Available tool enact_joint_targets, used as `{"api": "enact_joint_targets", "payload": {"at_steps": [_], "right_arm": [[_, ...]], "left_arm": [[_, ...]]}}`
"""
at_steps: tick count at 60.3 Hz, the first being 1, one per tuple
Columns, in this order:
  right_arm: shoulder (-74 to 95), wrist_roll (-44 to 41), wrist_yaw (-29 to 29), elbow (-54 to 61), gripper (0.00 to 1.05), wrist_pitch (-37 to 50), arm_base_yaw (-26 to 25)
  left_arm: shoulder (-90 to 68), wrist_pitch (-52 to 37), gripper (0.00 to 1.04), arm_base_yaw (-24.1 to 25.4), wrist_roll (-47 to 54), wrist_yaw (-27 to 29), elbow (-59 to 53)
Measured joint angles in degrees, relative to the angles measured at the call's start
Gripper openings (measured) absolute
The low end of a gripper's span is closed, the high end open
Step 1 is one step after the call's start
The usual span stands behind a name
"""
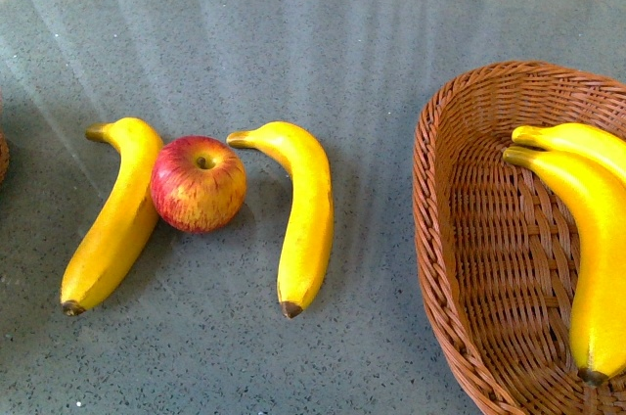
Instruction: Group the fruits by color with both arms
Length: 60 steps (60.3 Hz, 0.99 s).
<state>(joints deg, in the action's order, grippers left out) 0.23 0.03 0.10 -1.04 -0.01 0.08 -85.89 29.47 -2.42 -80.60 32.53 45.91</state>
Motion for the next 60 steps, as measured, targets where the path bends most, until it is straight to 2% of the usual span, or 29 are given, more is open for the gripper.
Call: {"api": "enact_joint_targets", "payload": {"at_steps": [25,34,44,49,54,60], "right_arm": [[0.00,0.00,0.00,0.00,0.96,0.00,0.00],[0.00,0.00,-0.02,0.00,0.96,0.00,0.00],[0.00,0.00,0.00,0.00,0.96,0.00,0.00],[0.00,0.00,0.00,0.00,0.96,0.00,0.00],[0.00,0.00,-0.02,0.00,0.96,0.00,0.00],[0.00,0.00,0.00,0.00,0.96,0.00,0.00]], "left_arm": [[2.10,3.19,0.71,0.52,-3.21,-0.09,-6.75],[2.54,2.08,0.96,-0.13,-1.49,1.77,-6.75],[2.54,-1.07,0.96,-2.56,3.78,2.45,-6.62],[2.60,-2.95,0.96,-5.84,8.48,2.54,-6.10],[2.47,-7.72,0.96,-9.49,15.23,0.37,-4.13],[1.46,-11.76,0.96,-11.10,22.34,-1.42,-1.66]]}}
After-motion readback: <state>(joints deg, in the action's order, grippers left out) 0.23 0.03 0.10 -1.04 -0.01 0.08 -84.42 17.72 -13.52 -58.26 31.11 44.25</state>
